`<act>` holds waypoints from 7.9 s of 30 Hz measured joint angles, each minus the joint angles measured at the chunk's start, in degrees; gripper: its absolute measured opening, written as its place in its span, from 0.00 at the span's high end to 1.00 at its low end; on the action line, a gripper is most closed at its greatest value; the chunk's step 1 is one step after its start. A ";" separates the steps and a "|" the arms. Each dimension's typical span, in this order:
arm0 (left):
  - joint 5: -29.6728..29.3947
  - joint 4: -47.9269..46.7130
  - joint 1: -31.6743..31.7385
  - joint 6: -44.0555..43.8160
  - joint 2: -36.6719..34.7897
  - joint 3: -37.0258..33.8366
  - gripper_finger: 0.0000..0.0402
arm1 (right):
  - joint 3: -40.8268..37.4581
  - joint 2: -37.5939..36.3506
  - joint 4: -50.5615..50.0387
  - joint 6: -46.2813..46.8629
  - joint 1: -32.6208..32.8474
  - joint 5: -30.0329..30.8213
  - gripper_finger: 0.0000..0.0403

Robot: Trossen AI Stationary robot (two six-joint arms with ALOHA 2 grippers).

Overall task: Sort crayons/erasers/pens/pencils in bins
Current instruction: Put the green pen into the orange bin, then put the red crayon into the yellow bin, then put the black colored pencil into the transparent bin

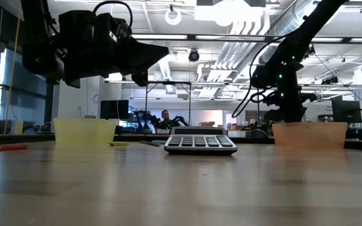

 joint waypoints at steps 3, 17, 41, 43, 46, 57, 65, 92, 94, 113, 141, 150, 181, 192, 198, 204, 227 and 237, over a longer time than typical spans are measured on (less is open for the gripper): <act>0.00 -0.03 0.00 -0.03 0.00 0.00 1.00 | 0.00 0.32 -0.16 0.00 0.00 -0.38 0.87; -0.15 -1.89 -0.02 0.61 0.00 0.00 1.00 | -0.04 -6.64 -1.29 -1.91 2.17 -1.65 0.72; -26.66 -83.81 -8.74 -3.43 -31.98 7.62 1.00 | -41.08 -40.62 71.49 -1.97 31.36 -23.67 0.99; -29.60 -94.77 -11.65 -7.83 -34.48 10.61 1.00 | -42.36 -40.62 74.79 -5.00 32.93 -23.67 1.00; -32.87 -110.40 -16.44 -15.85 -36.33 14.99 1.00 | -42.71 -40.57 76.06 -7.30 34.40 -23.71 1.00; -34.24 -136.84 -29.04 -50.13 -34.99 18.38 0.97 | -42.14 -40.25 76.63 -9.57 35.71 -23.71 1.00; -28.31 -137.79 -27.80 -58.23 -33.77 11.95 0.85 | -42.14 -40.25 76.50 -9.55 35.69 -23.71 1.00; -25.30 -126.72 -24.68 -59.13 -33.90 0.82 0.80 | -42.08 -40.23 76.96 -9.94 35.69 -23.71 1.00; -24.95 -126.67 -24.65 -58.18 -33.90 0.81 0.82 | -42.08 -40.23 76.96 -9.97 35.69 -23.71 1.00; -25.69 -127.14 -19.15 -42.21 -33.75 11.33 0.98 | -42.05 -40.21 76.93 -9.88 35.67 -23.71 1.00; -32.05 -119.12 37.41 9.65 -16.52 31.82 0.99 | -42.05 -40.21 78.31 -9.42 35.67 -23.71 1.00; -30.93 -118.32 40.59 10.05 -7.18 31.82 0.99 | -42.05 -40.21 78.90 -9.40 35.67 -23.71 1.00; -31.32 -122.66 30.62 14.88 -17.82 31.80 0.97 | -42.05 -40.21 79.00 -8.52 35.68 -23.71 1.00; -27.67 -107.86 11.84 18.72 -25.24 24.71 1.00 | -42.05 -40.21 79.01 -8.52 35.67 -23.71 1.00; -19.49 -97.31 6.35 24.04 -23.40 19.55 1.00 | -42.05 -40.21 79.01 -8.52 35.67 -23.71 1.00; -16.79 -100.80 5.98 32.66 -16.44 25.35 1.00 | -42.05 -40.23 79.92 -8.39 35.67 -23.69 1.00; -26.21 -122.14 7.37 56.44 15.64 55.99 0.72 | -42.05 -40.22 79.70 -8.39 35.67 -23.69 1.00; -29.98 -123.59 8.79 59.49 19.52 57.14 0.69 | -42.05 -40.23 79.45 -8.47 35.67 -23.69 1.00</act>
